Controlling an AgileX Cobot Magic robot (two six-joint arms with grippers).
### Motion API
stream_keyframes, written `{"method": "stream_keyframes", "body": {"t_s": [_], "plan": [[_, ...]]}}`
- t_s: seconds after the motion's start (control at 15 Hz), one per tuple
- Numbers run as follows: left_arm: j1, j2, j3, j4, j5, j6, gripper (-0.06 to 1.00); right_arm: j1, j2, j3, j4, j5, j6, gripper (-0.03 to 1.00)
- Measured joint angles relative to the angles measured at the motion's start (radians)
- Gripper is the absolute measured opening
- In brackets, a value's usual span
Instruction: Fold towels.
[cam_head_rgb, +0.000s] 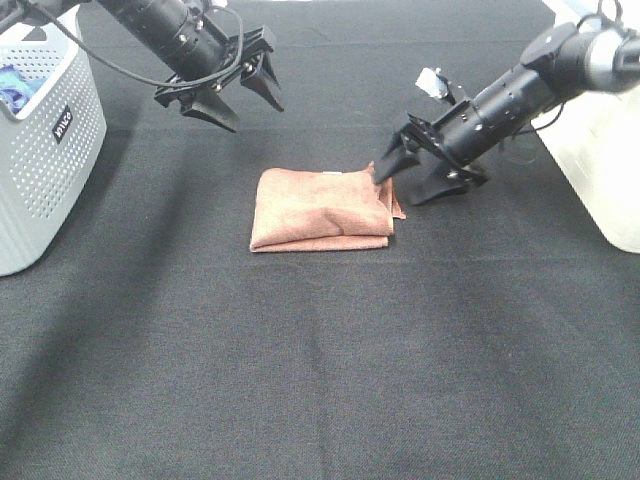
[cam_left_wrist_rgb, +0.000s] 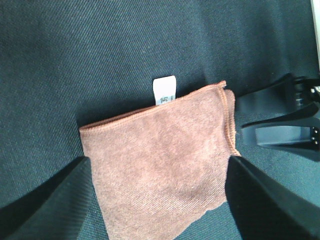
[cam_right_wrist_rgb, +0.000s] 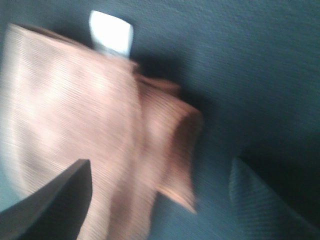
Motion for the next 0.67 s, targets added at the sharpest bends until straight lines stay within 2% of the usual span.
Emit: {"method": "stream_keyframes", "body": {"t_s": [0.13,0.2,0.4,0.53,0.67], "plan": [[0.0,-0.035,-0.015,0.008,0.001,0.036,0.71,0.001,-0.058,0.002,-0.096,0.024,0.056,0.73],[0.0,-0.081,-0.019,0.027,0.002,0.043,0.71,0.018,-0.121,0.002,-0.17,0.062,0.121,0.73],[-0.006,-0.212,0.004,0.161,0.002,0.047,0.71,0.091,-0.25,0.002,-0.354,0.14,0.264,0.73],[-0.022,-0.319,0.1,0.265,0.001,0.047,0.71,0.136,-0.327,0.009,-0.511,0.146,0.361,0.73],[-0.052,-0.461,0.281,0.353,0.001,0.047,0.71,0.156,-0.43,0.074,-0.623,0.148,0.428,0.73]]}}
